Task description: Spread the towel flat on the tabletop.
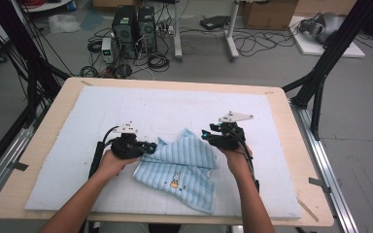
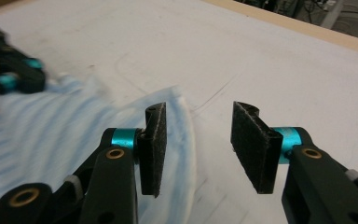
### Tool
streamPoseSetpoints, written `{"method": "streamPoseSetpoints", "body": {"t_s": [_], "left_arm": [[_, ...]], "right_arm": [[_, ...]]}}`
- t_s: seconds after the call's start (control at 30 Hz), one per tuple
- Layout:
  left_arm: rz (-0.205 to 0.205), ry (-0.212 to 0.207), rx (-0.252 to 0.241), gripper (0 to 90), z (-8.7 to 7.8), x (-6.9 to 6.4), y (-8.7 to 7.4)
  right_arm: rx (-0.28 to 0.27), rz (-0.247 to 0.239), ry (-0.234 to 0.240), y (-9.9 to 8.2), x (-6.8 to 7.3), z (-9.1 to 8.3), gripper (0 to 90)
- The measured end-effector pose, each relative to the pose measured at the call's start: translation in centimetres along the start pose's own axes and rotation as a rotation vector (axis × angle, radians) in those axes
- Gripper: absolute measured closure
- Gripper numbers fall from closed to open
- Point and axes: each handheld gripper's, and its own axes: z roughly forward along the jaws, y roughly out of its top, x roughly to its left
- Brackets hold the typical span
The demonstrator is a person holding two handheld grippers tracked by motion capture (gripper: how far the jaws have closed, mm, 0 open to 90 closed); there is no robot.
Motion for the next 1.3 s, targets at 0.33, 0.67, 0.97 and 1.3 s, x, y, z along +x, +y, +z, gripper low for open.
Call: {"method": "streamPoseSetpoints", "body": {"t_s": [0.33,0.67,0.97,1.3], "left_arm": [[-0.002,0.000,0.007,83.6,0.1,0.0,-0.1],[0.004,0.006,0.010,82.5,0.4,-0.1,-0.1],[0.000,0.055,-0.026,68.9,0.6,-0.2,0.3],[-0.025,0.162,-0.082,49.0,0.6,2.3,2.7]], "right_arm": [[0.238,-0.011,0.087,-0.7,0.0,7.2,65.2],[0.183,-0.104,-0.187,-0.4,-1.0,4.0,87.9],[0.180,-0.041,-0.303,-1.7,-2.1,2.5,79.4],[0.074,0.006,-0.279,-1.3,-1.6,0.6,60.4]]}}
